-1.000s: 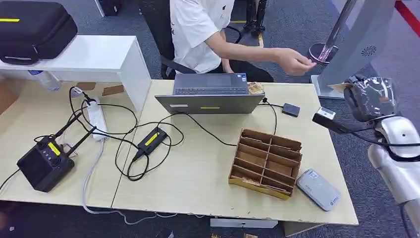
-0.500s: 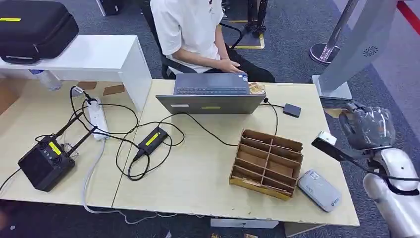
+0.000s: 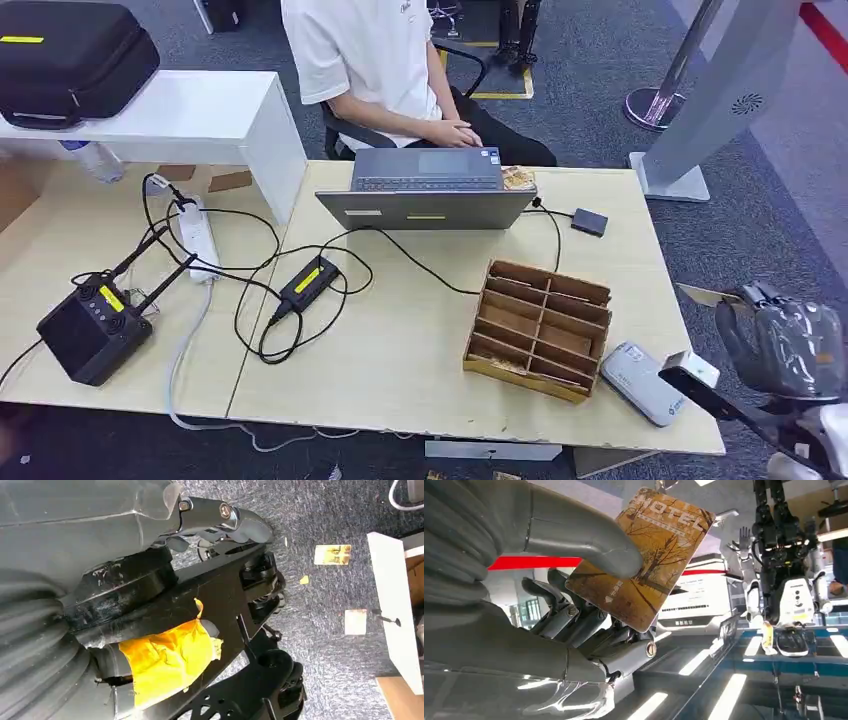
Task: Pass the card to the sensor for recognition and then transmit it.
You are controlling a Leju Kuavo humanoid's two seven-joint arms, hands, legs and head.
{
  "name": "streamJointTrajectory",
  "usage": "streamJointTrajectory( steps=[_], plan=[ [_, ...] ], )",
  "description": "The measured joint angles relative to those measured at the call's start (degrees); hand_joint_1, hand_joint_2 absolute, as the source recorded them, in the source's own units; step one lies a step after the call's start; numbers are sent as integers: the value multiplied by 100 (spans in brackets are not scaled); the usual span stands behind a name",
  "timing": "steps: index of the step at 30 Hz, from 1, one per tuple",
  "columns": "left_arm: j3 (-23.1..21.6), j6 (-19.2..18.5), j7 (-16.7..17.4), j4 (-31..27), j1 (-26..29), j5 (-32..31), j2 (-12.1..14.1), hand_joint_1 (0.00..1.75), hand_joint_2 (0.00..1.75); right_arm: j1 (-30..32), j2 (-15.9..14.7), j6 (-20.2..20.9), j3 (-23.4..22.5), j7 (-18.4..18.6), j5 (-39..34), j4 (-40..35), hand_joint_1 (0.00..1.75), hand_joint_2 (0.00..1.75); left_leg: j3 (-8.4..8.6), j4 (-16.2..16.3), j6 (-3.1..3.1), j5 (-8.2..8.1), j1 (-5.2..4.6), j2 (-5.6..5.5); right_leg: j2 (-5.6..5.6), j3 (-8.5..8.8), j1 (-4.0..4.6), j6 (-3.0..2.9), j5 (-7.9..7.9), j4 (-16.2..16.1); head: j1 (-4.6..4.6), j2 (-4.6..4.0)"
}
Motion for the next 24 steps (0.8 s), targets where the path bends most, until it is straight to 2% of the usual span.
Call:
streamJointTrajectory(
  steps=[10, 24],
  plan=[
    [39, 0, 11, 0, 0, 17, -9, 0, 175, 455, 359, 105, -166, -230, 225, -177, 175, 175, 1, -1, 0, 0, 1, 3, 3, -1, 1, -1, 0, 1, -2, 0],
    [39, -2, 109, 0, -5, -7, -13, 0, 175, 327, 715, 140, 269, -151, 516, 572, 175, 175, 1, -1, 0, 0, 0, 2, 2, 1, 0, 0, 0, 1, -2, 0]
  ],
)
